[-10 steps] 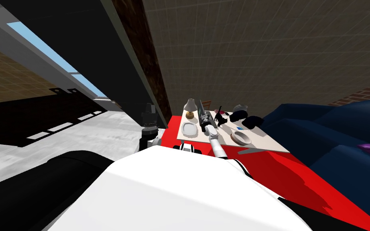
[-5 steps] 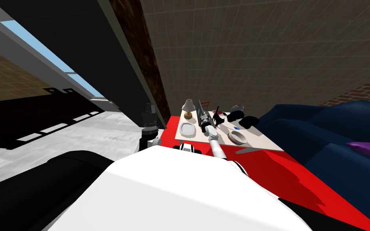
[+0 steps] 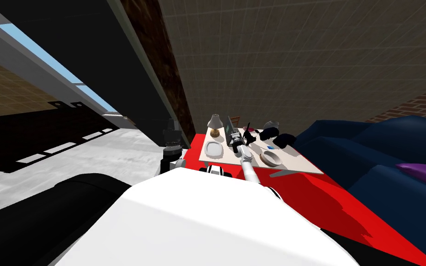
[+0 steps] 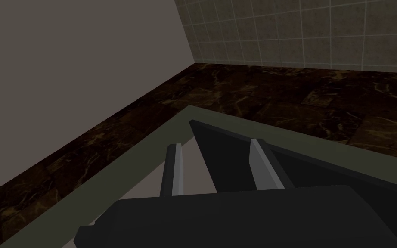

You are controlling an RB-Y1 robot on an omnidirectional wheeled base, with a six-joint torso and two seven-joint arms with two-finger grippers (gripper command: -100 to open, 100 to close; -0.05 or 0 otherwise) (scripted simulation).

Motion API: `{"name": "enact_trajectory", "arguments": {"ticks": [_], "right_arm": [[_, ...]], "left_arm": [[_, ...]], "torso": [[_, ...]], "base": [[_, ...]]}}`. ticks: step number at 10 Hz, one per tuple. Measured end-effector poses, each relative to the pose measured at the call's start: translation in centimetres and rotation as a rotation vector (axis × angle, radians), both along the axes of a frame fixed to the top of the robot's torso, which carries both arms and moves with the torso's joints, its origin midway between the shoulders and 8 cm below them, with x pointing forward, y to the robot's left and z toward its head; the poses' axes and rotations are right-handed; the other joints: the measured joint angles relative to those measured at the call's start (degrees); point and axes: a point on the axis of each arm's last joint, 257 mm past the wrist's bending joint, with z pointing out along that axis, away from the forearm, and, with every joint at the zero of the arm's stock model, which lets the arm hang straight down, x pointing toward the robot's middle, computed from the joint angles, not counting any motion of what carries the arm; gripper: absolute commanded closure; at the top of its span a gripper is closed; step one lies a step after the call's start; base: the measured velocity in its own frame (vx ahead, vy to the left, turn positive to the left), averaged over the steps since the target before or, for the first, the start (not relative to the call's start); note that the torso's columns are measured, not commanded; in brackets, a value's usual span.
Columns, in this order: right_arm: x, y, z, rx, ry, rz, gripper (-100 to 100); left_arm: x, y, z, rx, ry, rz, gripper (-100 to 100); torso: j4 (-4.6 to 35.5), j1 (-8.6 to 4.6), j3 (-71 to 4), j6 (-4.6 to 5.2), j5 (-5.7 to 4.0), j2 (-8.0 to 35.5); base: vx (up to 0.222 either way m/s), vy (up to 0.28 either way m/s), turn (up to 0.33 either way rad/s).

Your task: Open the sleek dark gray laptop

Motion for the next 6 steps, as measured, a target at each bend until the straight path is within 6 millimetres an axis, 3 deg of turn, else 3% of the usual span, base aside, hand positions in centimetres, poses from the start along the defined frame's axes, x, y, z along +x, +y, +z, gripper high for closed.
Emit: {"name": "enact_trajectory", "arguments": {"ticks": [1,4,6], "right_arm": [[0.0,0.1,0.2,0.011,-0.003,0.004,100],[-0.1,-3.3,-0.8,0.065,0.014,-0.001,100],[0.1,-4.5,-1.3,0.092,0.022,-0.01,100]], "left_arm": [[0.0,0.0,0.0,0.0,0.0,0.0,0],[0.0,0.0,0.0,0.0,0.0,0.0,0],[0.0,0.0,0.0,0.0,0.0,0.0,0]], "torso": [[0.1,0.22,0.0,-0.09,0.07,0.0],[-0.3,0.22,-0.1,-0.04,0.03,-0.2],[-0.3,0.11,-0.2,-0.18,-0.07,-0.3]], "base": [[0.018,0.011,0.078],[0.006,0.022,0.033],[0.005,0.004,0.028]]}}
